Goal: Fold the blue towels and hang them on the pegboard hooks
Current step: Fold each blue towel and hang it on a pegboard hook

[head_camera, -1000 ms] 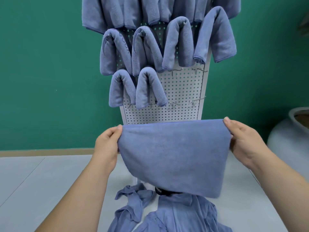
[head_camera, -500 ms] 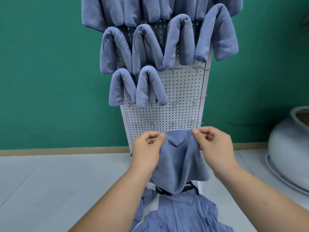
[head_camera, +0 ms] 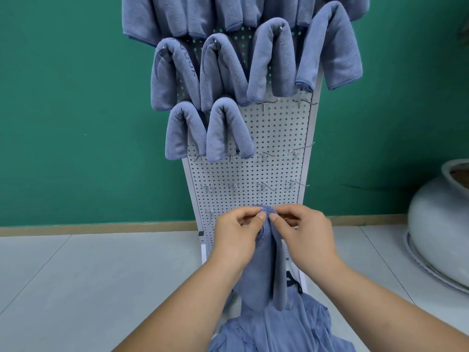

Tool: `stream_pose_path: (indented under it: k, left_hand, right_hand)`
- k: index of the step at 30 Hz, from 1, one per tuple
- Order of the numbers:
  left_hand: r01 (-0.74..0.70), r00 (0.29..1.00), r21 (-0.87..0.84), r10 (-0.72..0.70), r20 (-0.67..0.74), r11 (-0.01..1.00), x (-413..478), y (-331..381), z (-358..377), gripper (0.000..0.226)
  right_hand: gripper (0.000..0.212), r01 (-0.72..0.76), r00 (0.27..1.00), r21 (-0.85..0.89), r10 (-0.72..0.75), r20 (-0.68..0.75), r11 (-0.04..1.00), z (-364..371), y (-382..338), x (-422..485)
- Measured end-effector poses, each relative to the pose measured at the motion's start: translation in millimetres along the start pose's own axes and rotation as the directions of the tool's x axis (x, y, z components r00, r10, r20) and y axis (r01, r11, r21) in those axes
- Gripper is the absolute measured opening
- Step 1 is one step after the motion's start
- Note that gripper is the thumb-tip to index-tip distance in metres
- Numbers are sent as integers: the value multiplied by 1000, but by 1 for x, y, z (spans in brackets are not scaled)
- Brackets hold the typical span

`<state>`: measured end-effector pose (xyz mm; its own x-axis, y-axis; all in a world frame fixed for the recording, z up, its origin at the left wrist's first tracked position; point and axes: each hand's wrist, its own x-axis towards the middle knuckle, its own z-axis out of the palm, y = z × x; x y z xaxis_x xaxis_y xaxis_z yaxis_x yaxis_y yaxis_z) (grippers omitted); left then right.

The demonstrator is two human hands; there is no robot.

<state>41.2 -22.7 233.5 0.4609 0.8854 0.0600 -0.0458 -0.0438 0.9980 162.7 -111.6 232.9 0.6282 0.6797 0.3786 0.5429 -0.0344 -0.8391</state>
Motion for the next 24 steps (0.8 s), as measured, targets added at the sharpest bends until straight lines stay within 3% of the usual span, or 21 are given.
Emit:
stream_pose_path:
  k: [6, 10, 15, 17, 19, 21, 24]
  left_hand:
    - [37, 999, -27, -37, 17, 999, -3, 4, -1, 4]
    - [76, 996, -39, -74, 59, 996, -6, 11, 0, 12]
    - [96, 972, 42, -103, 211, 994, -2, 18, -9, 17]
    - [29, 972, 162, -66, 227, 986, 3, 15, -18, 15]
    - [-126, 980, 495, 30, 198, 859, 14, 3, -30, 20]
    - [-215, 972, 759, 58, 229, 615, 21, -6, -42, 21]
    - [-238, 964, 858, 3, 266, 456, 24, -12, -51, 15]
  right_hand:
    - [11, 34, 999, -83, -36, -27, 996, 3, 0, -7]
    - [15, 35, 999, -111, -37, -17, 993, 4, 0, -8]
    - [15, 21, 1000, -142, -21, 3, 990, -5, 4, -1]
    - [10, 21, 1000, -145, -19, 10, 989, -10, 3, 3]
    - [12, 12, 1000, -142, -12, 3, 990, -15, 3, 6]
    - [13, 6, 1000, -132, -5, 2, 991, -21, 4, 9]
    - [15, 7, 1000, -108, -7, 1, 994, -30, 6, 15]
